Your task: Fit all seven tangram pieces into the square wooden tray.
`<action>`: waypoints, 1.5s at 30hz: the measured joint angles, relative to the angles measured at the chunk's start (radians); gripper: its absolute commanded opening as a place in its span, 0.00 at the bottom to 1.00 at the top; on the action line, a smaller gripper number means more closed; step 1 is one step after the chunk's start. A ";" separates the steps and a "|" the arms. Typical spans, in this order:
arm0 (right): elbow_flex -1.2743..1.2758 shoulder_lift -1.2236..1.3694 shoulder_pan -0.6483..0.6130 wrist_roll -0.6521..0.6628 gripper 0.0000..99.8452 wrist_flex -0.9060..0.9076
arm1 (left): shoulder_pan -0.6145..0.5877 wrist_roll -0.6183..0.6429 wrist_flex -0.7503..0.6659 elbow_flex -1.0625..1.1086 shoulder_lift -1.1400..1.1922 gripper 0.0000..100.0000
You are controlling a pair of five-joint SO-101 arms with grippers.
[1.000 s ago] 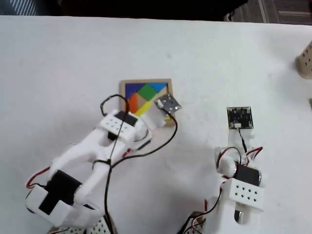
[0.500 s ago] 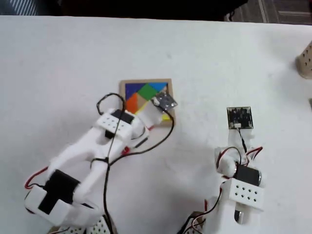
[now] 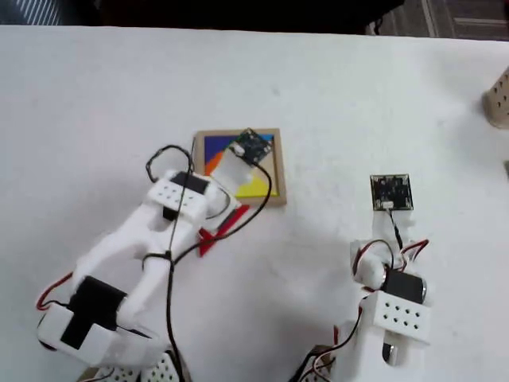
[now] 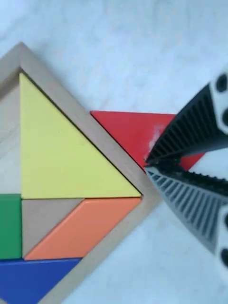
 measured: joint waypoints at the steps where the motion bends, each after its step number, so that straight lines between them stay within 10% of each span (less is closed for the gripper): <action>1: 0.000 0.000 0.000 0.000 0.02 0.000 | 0.000 0.000 -0.002 0.000 0.000 0.05; 22: 0.000 0.000 0.000 0.000 0.02 0.000 | -0.100 0.175 -0.028 0.000 0.000 0.34; 45: 0.000 0.000 0.000 0.031 0.02 0.000 | -0.101 0.132 -0.028 0.002 0.049 0.35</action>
